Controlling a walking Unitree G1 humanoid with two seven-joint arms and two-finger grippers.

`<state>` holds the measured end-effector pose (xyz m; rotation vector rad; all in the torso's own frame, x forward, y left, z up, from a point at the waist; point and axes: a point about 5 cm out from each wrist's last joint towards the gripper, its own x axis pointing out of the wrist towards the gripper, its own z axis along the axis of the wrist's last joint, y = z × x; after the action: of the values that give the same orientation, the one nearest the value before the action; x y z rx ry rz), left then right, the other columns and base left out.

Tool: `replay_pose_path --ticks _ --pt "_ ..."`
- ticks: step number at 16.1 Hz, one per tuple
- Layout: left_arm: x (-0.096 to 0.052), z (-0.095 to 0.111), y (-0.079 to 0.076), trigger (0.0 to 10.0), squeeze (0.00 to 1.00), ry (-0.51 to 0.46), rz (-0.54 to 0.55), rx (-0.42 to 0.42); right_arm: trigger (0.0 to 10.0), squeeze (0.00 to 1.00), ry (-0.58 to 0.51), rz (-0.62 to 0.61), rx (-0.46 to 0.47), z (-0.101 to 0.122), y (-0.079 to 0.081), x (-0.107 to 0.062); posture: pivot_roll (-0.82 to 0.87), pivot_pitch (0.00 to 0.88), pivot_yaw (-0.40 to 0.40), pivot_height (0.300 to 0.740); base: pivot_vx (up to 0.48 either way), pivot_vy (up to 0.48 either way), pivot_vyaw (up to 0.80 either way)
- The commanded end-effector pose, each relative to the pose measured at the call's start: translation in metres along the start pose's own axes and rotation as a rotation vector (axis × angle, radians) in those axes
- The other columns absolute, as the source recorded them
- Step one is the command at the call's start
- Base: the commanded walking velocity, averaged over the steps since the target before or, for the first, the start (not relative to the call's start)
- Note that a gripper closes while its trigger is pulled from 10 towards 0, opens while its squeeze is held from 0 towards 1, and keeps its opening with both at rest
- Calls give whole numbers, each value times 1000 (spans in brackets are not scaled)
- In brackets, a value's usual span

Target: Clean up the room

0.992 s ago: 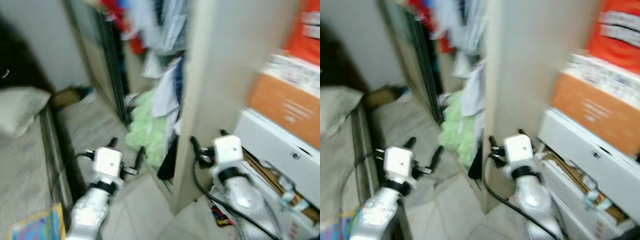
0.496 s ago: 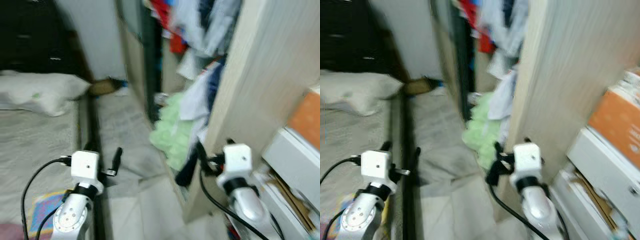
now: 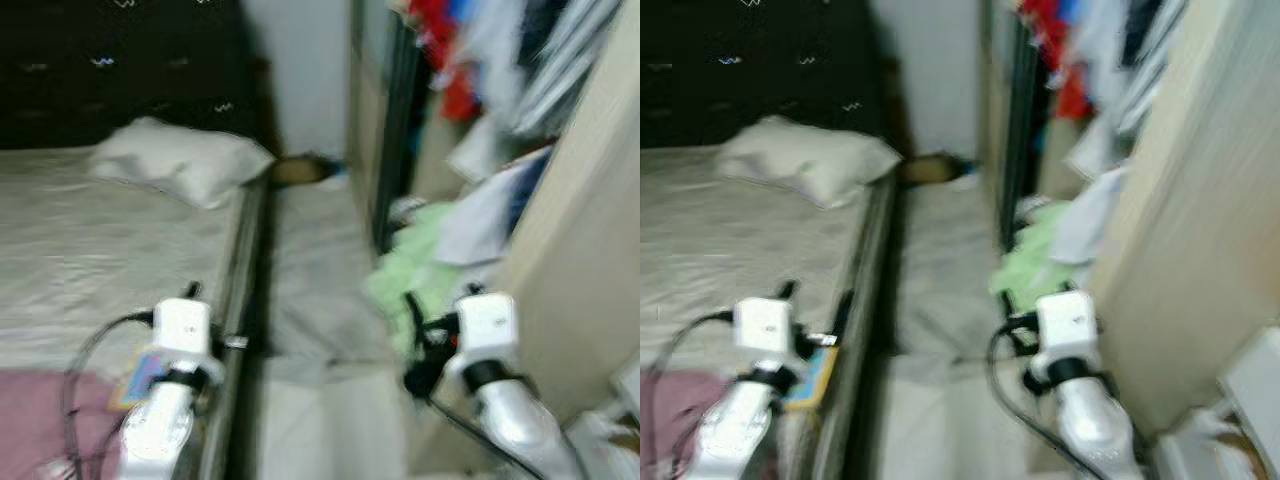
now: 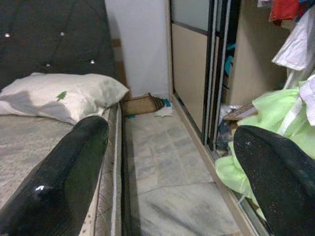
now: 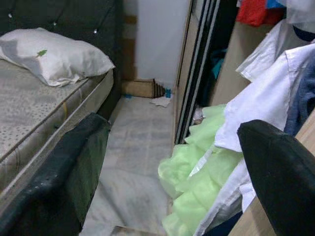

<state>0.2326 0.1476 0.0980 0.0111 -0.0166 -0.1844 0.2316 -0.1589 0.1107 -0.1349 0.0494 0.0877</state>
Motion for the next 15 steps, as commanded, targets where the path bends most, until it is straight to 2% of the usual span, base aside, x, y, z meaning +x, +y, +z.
replay_pose_path --ticks 1,12,15 --pt "0 2 7 10000 0 -3 15 18 10000 0 -10 19 19 3 7 2 -79 0 -3 740 0 0 625" --pt "0 2 5 10000 0 0 9 16 10000 0 -4 37 19 2 10 4 -78 8 -6 740 0 0 585" --pt "1 2 4 10000 0 0 6 15 10000 0 -6 48 10 3 12 8 -75 11 -6 740 0 0 800"
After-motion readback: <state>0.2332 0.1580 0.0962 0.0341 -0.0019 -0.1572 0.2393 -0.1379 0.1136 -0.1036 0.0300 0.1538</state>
